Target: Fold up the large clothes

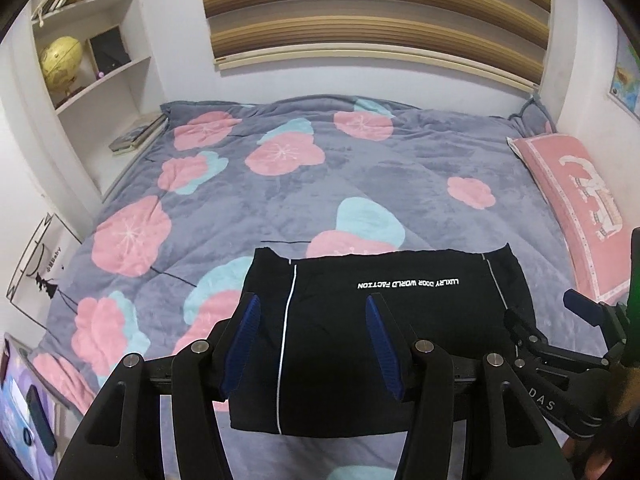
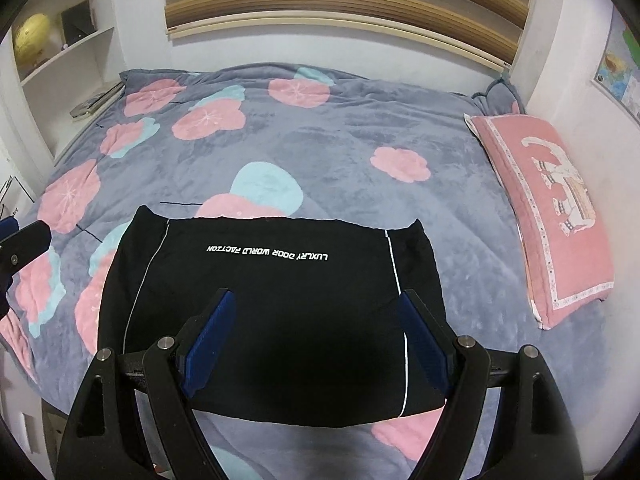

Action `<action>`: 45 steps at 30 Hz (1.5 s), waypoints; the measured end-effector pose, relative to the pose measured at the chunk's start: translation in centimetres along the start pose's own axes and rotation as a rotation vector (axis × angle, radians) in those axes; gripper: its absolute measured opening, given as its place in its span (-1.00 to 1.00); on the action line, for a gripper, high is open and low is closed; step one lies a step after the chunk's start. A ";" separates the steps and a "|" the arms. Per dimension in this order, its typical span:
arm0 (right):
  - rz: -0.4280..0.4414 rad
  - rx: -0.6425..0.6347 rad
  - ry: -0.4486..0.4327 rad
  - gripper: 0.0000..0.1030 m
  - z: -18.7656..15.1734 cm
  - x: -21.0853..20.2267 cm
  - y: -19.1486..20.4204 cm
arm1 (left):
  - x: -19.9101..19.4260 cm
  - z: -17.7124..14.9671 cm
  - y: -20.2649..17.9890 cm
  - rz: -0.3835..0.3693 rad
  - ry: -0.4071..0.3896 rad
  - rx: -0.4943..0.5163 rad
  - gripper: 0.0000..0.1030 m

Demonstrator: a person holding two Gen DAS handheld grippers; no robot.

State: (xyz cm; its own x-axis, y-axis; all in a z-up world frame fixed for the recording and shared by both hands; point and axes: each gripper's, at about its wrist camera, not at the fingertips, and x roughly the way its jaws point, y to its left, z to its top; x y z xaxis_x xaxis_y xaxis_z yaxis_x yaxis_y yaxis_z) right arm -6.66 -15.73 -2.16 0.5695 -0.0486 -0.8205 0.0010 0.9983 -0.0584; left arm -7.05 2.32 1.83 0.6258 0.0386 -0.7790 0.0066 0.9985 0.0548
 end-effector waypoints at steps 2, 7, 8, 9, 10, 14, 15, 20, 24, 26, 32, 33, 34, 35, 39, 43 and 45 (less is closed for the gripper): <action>-0.001 -0.007 0.001 0.63 0.0 0.0 0.1 | 0.2 0.1 0.2 0.000 0.002 -0.002 0.09; 0.001 -0.005 0.017 0.63 0.0 0.5 0.1 | 0.7 0.3 0.0 0.007 0.014 -0.013 0.09; 0.001 -0.003 0.020 0.63 0.0 0.6 0.1 | 0.8 0.3 -0.1 0.006 0.020 -0.018 0.09; 0.001 -0.002 0.023 0.63 0.0 0.7 0.0 | 1.1 0.3 -0.1 -0.001 0.028 -0.025 0.09; 0.001 -0.002 0.026 0.63 0.0 0.8 -0.1 | 1.2 0.3 -0.1 -0.007 0.035 -0.031 0.09; -0.002 0.001 0.040 0.63 0.0 1.2 -0.2 | 1.9 0.1 -0.5 -0.004 0.052 -0.034 0.09; -0.003 0.003 0.045 0.63 -0.1 1.4 -0.3 | 2.0 0.1 -0.6 -0.004 0.054 -0.032 0.09; 0.004 0.021 0.062 0.63 -0.2 1.9 -0.4 | 2.4 0.1 -1.2 -0.010 0.066 -0.014 0.09; 0.007 0.025 0.068 0.63 -0.2 2.2 -0.4 | 2.5 0.1 -1.6 -0.009 0.066 -0.004 0.09; 0.007 0.024 0.070 0.63 -0.1 2.3 -0.3 | 2.5 0.1 -1.7 -0.009 0.067 -0.001 0.09; 0.012 0.025 0.080 0.63 -0.2 2.6 -0.5 | 2.7 0.1 -2.1 0.001 0.070 0.010 0.09; 0.012 0.026 0.082 0.63 -0.2 2.6 -0.5 | 2.8 0.1 -2.2 -0.001 0.071 0.014 0.09; 0.013 0.026 0.084 0.63 -0.3 2.7 -0.5 | 2.8 0.1 -2.3 0.002 0.070 0.018 0.09; 0.013 0.026 0.085 0.63 -0.3 2.7 -0.5 | 2.8 -0.1 -2.4 0.009 0.070 0.020 0.09; 0.017 0.024 0.092 0.63 -0.5 2.9 -0.2 | 2.7 -0.1 -2.6 0.016 0.066 0.027 0.09; 0.019 0.021 0.097 0.63 -0.7 3.0 0.0 | 2.7 -0.2 -2.9 0.028 0.062 0.037 0.09; 0.020 0.022 0.099 0.63 -0.8 3.0 0.1 | 2.7 -0.3 -3.0 0.037 0.065 0.040 0.09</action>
State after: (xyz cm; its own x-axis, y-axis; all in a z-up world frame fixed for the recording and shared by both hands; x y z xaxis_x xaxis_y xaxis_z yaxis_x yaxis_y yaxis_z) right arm -5.62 -15.84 -5.10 0.4858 -0.0303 -0.8735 0.0086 0.9995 -0.0298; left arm -5.62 -0.53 -0.65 0.5745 0.0790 -0.8147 0.0163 0.9940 0.1078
